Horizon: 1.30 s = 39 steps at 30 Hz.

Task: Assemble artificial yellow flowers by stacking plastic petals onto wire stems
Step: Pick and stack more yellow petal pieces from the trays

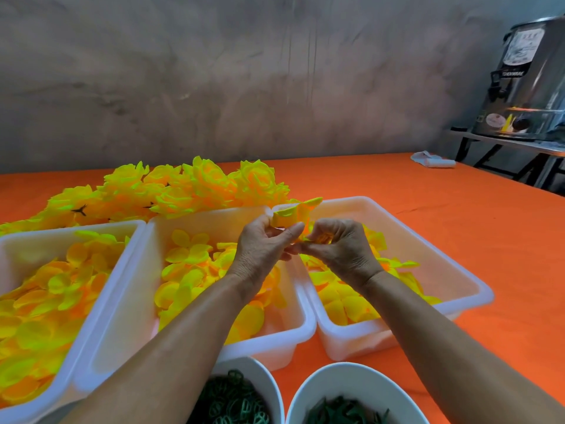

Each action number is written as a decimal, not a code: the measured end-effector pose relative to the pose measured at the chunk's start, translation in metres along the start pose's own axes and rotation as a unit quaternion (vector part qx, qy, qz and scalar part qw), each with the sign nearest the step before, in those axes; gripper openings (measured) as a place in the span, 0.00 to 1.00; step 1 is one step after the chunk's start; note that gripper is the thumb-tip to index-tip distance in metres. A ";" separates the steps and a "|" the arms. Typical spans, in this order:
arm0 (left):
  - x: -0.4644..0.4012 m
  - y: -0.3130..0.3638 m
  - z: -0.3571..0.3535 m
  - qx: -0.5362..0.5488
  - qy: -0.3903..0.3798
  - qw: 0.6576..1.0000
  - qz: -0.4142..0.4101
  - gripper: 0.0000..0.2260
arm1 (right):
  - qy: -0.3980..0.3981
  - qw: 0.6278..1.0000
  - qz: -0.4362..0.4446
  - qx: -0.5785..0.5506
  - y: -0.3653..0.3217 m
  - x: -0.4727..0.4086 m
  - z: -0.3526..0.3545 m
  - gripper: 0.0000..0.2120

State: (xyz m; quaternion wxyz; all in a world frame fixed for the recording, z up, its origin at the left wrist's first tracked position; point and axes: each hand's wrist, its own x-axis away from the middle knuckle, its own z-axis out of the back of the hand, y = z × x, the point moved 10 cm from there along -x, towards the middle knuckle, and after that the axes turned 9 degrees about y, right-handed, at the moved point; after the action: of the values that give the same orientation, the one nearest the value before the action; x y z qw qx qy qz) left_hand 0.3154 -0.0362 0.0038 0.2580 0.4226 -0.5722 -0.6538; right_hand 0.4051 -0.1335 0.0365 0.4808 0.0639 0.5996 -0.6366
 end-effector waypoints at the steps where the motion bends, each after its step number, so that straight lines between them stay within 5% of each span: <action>1: 0.001 0.000 -0.001 0.008 -0.005 1.000 0.004 0.10 | -0.001 1.000 0.005 0.002 -0.002 0.000 -0.001 0.23; 7: 0.003 -0.006 -0.011 0.071 -0.058 0.993 0.072 0.07 | -0.043 0.997 -0.033 -0.051 0.000 0.001 -0.011 0.24; 12: 0.007 -0.009 -0.018 0.128 -0.090 0.979 0.129 0.03 | -0.060 0.963 -0.159 -0.209 0.011 0.001 -0.011 0.20; 18: 0.000 -0.011 0.002 0.027 -0.006 0.996 0.082 0.08 | -0.041 0.958 -0.183 -0.217 0.019 -0.001 -0.006 0.12; 25: -0.002 -0.005 0.009 0.009 0.027 0.999 0.041 0.08 | 0.061 0.944 -0.224 -0.234 0.035 -0.005 0.012 0.16; 29: -0.001 -0.004 0.006 0.017 0.016 0.999 0.028 0.06 | 0.015 0.935 -0.236 -0.265 0.035 -0.002 0.000 0.09; 33: -0.006 -0.006 0.021 0.021 0.088 0.996 0.013 0.08 | -0.039 0.950 -0.217 -0.222 0.032 -0.001 -0.011 0.10; 39: -0.008 0.000 0.038 -0.038 0.178 0.983 -0.021 0.09 | 0.022 0.966 -0.212 -0.144 0.039 -0.005 0.004 0.10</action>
State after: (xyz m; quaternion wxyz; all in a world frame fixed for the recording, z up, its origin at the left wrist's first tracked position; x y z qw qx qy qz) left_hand 0.2872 -0.0092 0.0053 0.3578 0.5341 -0.4824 -0.5950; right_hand 0.4359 -0.1271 0.0134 0.3255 -0.1200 0.6952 -0.6295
